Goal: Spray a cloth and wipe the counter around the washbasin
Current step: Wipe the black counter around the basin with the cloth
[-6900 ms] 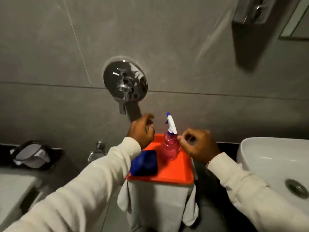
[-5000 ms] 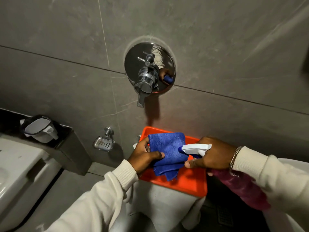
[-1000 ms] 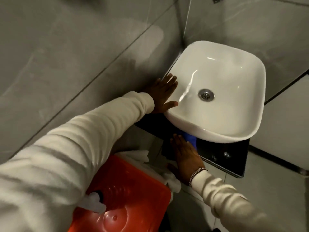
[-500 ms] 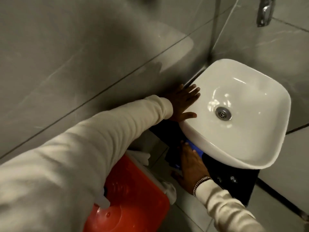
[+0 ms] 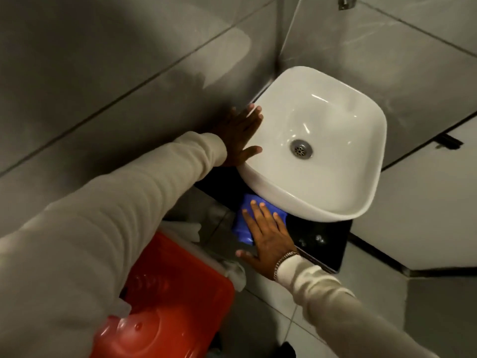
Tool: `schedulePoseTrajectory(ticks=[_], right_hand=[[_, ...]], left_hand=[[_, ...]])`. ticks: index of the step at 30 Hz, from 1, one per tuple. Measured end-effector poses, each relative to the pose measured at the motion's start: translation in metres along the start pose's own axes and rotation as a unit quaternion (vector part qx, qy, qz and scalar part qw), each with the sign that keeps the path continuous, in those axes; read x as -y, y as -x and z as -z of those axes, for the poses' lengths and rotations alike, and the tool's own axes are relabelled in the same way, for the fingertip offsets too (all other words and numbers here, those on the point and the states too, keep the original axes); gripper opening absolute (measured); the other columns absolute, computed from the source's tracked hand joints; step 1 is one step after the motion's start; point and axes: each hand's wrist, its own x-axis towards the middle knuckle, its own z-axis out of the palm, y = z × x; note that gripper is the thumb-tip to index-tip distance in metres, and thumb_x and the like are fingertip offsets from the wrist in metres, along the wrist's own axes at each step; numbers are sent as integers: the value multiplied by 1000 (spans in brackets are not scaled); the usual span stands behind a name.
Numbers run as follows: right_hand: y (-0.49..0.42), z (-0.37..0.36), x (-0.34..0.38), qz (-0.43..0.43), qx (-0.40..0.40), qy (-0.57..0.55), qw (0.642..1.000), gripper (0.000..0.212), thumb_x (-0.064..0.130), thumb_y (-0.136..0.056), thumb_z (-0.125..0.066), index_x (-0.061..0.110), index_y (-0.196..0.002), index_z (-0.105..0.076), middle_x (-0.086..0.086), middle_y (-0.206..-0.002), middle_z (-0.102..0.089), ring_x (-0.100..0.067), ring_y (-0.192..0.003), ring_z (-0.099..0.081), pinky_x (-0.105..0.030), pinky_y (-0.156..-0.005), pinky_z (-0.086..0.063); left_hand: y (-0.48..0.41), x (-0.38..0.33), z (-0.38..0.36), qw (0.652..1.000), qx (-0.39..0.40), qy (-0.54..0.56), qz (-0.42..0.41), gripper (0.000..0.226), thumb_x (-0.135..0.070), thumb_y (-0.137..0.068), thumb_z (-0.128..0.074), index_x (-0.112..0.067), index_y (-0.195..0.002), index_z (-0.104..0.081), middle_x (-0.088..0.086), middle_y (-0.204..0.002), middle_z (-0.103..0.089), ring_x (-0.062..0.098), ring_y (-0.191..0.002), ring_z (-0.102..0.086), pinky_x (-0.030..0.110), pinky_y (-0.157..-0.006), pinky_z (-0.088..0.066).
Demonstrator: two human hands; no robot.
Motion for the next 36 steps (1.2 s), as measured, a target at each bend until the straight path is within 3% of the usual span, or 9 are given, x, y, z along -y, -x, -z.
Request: schedulePoseTrajectory(ticks=[6,9,13,18,22,25,29,31,36], right_hand=[[91,-5,-71,-66,39,14,997,93,74,-80,-36,32,-146,13,4,-159,9,-22,-147,8,-50,-120,-12],[97,-2,-72,-113,43,-16,993,91,75,-80,-33,29,-149,5,5,-157,13,-21,-147,11,-50,-121,-8],[80,-13,-30,-223,-1,-50,973,99,83,-73,-9,22,-150,-1,-3,-158,9,-28,-146,10,-51,-117,2],[107,-16,-62,-159,5,-8,987,96,83,-78,-19,20,-150,-14,-6,-158,-15,-31,-145,-18,-59,-110,-31],[100,-5,-85,-192,-8,-47,980,102,85,-72,-11,21,-151,-5,0,-159,1,-27,-148,-3,-53,-119,-11],[84,-2,-80,-245,-16,-80,966,100,83,-74,-21,24,-149,7,-1,-161,8,-24,-148,8,-49,-119,1],[98,-6,-88,-210,-4,-66,975,95,76,-80,-33,25,-149,8,2,-158,18,-21,-147,14,-49,-120,4],[106,-4,-101,-194,0,-57,979,93,75,-81,-33,26,-149,6,5,-157,18,-19,-147,13,-51,-121,-3],[71,16,-142,-212,-12,-117,970,93,75,-81,-35,26,-150,4,0,-162,3,-23,-148,7,-52,-120,-1]], left_hand=[[1,-7,7,1000,15,-11,16,78,-57,-91,-18,-9,-147,5,9,-160,9,25,-147,11,47,-120,1],[8,-21,6,999,26,-24,9,80,-61,-89,-15,-8,-147,3,10,-160,7,25,-147,12,50,-120,2],[11,-48,7,998,50,-21,15,85,-66,-84,-4,-10,-147,2,6,-161,5,21,-147,13,52,-119,6],[17,-78,10,998,61,6,24,86,-68,-84,-7,-11,-146,7,6,-160,9,20,-146,15,49,-120,7],[23,-107,8,996,68,38,35,100,-76,-69,6,-12,-146,10,5,-160,11,19,-146,14,49,-120,5],[24,-125,8,997,60,36,36,104,-74,-62,13,-12,-146,12,5,-160,13,20,-146,15,48,-120,4],[23,-141,10,997,55,36,45,103,-76,-65,11,-12,-146,13,6,-159,16,21,-146,17,47,-119,7],[22,-148,11,996,57,43,49,111,-81,-59,19,-12,-145,14,7,-159,16,20,-145,18,47,-120,8],[12,-164,11,993,56,53,89,119,-80,-50,31,-11,-145,13,7,-159,14,20,-146,16,47,-120,7]])
